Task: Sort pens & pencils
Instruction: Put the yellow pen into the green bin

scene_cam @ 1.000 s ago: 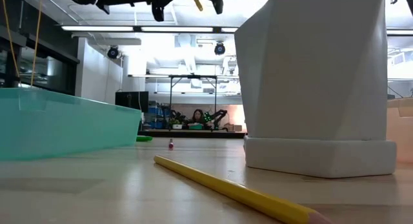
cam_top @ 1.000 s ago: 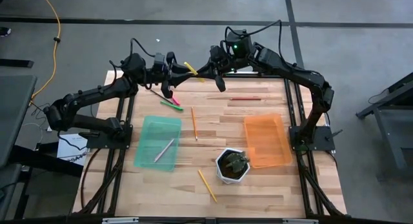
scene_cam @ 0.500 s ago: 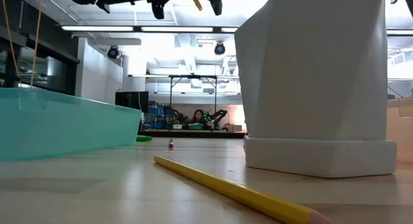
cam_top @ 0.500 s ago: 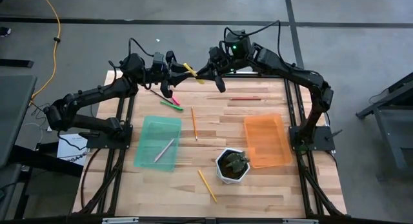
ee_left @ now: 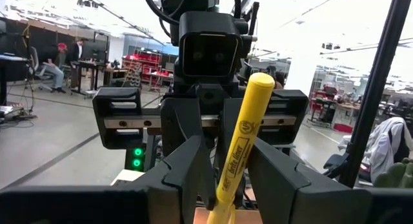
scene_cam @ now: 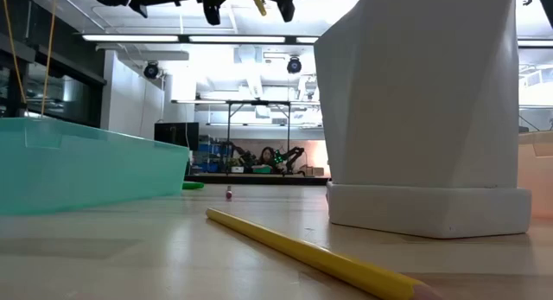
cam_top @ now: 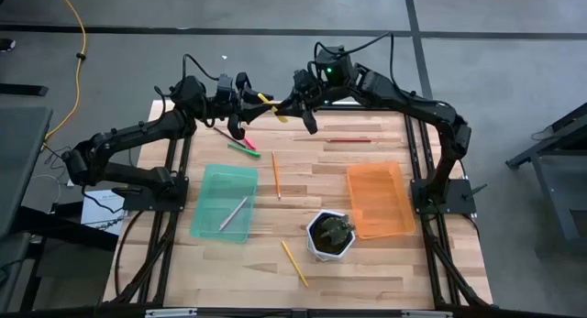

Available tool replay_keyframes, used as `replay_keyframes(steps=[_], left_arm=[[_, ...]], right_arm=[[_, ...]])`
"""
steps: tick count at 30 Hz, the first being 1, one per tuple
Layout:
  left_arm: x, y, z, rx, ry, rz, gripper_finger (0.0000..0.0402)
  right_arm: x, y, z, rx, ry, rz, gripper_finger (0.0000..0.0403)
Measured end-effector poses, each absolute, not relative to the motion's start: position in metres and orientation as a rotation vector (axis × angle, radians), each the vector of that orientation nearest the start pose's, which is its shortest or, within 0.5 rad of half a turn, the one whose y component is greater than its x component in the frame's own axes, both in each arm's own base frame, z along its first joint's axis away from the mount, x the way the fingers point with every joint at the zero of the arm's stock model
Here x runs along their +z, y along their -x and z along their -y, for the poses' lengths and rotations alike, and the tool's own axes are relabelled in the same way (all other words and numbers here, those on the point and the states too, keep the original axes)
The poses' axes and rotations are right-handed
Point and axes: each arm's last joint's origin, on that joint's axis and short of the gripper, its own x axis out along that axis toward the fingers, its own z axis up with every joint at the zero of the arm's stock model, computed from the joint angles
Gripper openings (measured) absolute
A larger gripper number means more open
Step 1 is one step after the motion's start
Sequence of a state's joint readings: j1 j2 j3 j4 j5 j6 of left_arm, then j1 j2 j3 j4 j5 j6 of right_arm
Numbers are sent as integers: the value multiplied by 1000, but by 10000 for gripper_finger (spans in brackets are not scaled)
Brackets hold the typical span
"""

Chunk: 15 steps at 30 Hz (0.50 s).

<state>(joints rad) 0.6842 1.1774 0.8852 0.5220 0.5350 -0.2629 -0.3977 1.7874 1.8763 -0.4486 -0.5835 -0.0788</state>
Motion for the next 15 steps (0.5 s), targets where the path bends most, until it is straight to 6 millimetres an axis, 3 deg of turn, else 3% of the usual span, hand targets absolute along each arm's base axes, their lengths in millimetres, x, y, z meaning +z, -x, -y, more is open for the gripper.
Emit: replay_keyframes(steps=[12, 15], left_arm=[[356, -211, -153, 122, 112, 207, 22], [356, -211, -153, 123, 107, 206, 17]], right_arm=[[411, -376, 141, 190, -94, -309, 21], [411, -376, 141, 190, -94, -309, 21]])
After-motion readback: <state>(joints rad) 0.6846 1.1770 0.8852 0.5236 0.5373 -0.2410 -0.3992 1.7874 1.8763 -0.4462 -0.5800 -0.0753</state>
